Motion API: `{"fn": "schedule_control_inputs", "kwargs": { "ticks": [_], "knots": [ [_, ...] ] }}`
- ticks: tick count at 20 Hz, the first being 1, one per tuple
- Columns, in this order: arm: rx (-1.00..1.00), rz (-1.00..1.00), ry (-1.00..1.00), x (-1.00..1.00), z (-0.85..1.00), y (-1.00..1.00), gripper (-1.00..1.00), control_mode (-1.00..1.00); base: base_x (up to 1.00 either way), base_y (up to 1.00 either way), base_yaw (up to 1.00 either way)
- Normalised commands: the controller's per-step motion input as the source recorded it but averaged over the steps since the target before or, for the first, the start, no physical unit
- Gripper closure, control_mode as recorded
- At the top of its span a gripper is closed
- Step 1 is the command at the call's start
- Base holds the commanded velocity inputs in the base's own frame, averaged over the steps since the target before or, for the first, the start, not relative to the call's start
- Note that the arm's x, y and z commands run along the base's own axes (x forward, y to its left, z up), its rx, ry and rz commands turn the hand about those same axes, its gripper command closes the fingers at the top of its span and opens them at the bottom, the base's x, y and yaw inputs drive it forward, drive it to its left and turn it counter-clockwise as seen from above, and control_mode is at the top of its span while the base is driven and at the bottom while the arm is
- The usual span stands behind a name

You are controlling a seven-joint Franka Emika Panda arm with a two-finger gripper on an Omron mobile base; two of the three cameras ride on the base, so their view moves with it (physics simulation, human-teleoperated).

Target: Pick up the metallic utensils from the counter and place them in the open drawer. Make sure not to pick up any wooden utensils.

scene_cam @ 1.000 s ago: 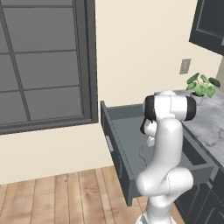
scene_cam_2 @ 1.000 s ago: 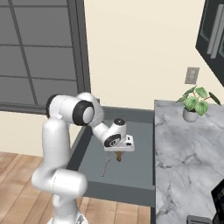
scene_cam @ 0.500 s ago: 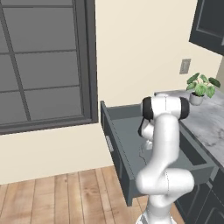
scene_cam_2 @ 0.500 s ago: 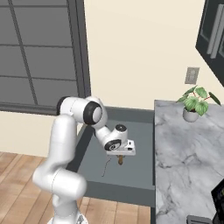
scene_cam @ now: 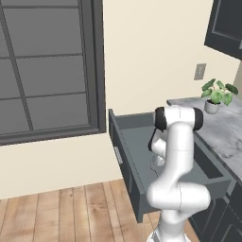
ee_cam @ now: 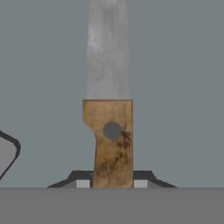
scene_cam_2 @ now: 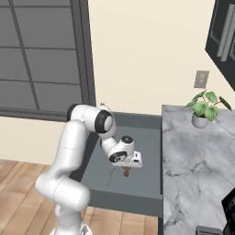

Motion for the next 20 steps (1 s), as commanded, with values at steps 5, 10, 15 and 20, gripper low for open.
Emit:
{"fn": "schedule_control_inputs", "kwargs": {
  "ticks": [5, 10, 15, 20],
  "knots": [
    [0.00, -0.02, 0.01, -0.01, 0.01, 0.00, -1.00, -1.00, 0.00, 0.00, 0.00],
    [0.01, 0.00, 0.00, -0.18, 0.58, 0.00, -1.00, -1.00, 0.00, 0.00, 0.00],
    [0.01, 0.00, 0.01, -0.37, 1.00, 0.00, -1.00, -1.00, 0.00, 0.00, 0.00],
    [0.01, 0.00, 0.05, -0.19, 1.00, 0.06, -1.00, -1.00, 0.00, 0.00, 0.00]
  ]
}}
